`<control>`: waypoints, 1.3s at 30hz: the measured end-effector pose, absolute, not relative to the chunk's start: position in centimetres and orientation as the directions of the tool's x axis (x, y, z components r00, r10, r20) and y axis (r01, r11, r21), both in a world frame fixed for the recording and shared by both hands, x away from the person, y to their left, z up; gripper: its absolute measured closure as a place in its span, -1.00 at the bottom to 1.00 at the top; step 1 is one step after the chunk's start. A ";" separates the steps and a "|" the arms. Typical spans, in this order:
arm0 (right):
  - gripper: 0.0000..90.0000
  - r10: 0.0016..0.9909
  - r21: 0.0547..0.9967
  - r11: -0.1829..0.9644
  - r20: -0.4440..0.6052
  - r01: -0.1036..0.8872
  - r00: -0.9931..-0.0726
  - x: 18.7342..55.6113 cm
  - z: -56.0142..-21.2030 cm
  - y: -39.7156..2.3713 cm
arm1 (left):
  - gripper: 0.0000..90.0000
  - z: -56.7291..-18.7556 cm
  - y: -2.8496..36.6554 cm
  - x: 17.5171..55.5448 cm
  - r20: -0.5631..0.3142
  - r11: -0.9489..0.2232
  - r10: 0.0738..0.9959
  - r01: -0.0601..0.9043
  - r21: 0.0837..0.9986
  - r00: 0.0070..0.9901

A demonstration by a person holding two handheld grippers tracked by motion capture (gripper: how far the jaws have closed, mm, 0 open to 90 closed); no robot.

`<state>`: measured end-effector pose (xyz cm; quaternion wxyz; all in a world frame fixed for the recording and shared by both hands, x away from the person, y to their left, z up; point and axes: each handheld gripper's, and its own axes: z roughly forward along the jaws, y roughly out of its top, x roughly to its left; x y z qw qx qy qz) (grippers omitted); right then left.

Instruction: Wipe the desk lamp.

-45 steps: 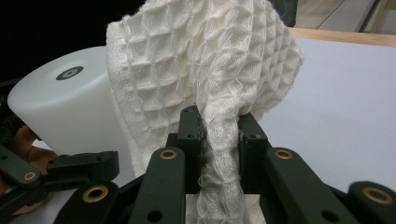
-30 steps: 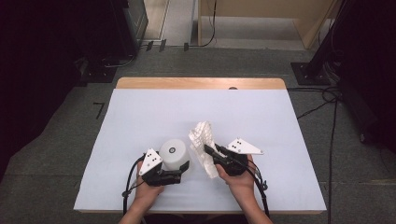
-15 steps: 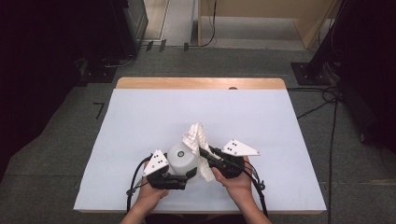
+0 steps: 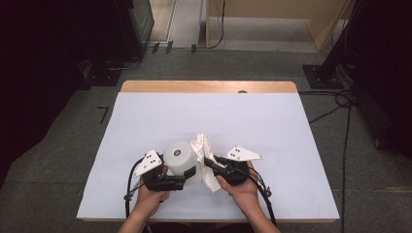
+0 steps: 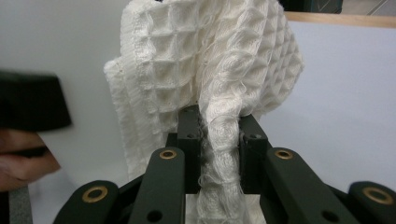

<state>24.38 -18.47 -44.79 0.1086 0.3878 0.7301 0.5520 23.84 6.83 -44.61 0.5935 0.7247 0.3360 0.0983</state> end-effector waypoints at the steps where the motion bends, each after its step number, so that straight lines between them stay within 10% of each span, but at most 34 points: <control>1: 0.69 0.689 0.893 0.090 0.265 0.442 -0.674 24.3 -44.6 -18.6 | -0.81 -44.8 6.6 23.8 -0.256 -0.083 0.593 0.373 0.924 0.764; 9: 0.70 0.711 0.917 0.051 0.244 0.394 -0.660 23.8 -43.2 -19.4 | -0.81 -45.8 4.5 23.3 -0.210 -0.196 0.561 0.375 0.906 0.801; 21: 0.70 0.709 0.883 0.116 0.246 0.454 -0.661 24.3 -45.4 -18.3 | -0.81 -44.2 6.8 23.4 -0.250 -0.030 0.591 0.331 0.943 0.767; 39: 0.70 0.771 0.891 0.055 0.248 0.450 -0.587 25.1 -44.8 -21.1 | -0.82 -48.5 6.2 24.9 -0.004 -0.216 0.783 0.278 0.936 0.622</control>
